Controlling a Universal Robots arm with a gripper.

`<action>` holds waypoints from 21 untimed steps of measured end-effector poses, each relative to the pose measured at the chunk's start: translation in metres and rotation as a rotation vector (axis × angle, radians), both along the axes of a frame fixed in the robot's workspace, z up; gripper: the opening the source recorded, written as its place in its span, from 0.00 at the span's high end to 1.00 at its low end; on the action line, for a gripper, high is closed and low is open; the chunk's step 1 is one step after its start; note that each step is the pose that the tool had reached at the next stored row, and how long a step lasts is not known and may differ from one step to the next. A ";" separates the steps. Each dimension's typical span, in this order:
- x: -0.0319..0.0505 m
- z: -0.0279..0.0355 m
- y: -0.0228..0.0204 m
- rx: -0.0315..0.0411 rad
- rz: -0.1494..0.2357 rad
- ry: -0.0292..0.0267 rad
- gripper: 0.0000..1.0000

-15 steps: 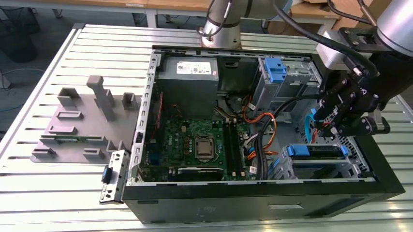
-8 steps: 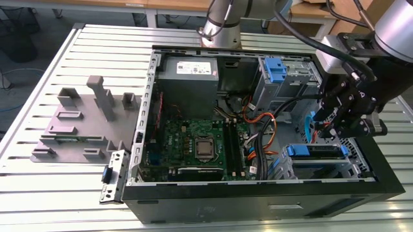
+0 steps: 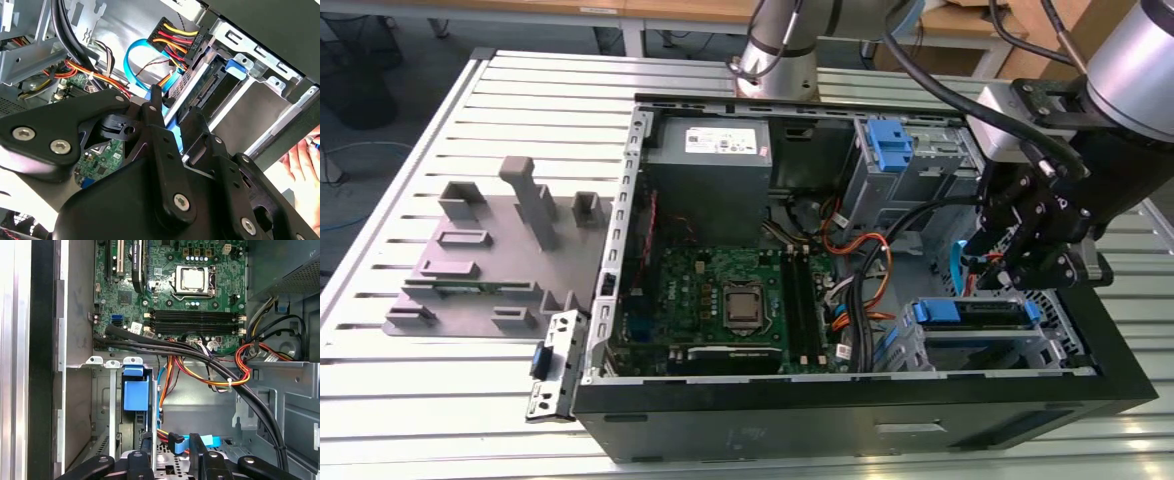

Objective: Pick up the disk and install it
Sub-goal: 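Insert the first disk wire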

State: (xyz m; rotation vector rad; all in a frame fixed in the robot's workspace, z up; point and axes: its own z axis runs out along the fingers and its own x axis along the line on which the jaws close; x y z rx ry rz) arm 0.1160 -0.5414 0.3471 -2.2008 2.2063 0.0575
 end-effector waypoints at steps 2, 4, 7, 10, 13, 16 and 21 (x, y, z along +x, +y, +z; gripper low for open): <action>0.0000 -0.0002 0.0000 0.0002 0.000 0.0000 0.58; 0.0000 -0.0003 0.0000 0.0002 0.000 0.0000 0.58; 0.0000 -0.0004 0.0000 0.0002 0.000 0.0000 0.65; 0.0000 -0.0006 0.0000 0.0003 0.000 0.0000 0.77; 0.0000 -0.0007 0.0000 0.0002 0.000 0.0000 0.84; 0.0000 -0.0008 0.0000 0.0002 0.000 0.0000 0.84; 0.0007 -0.0002 0.0002 -0.0028 0.000 0.0021 0.84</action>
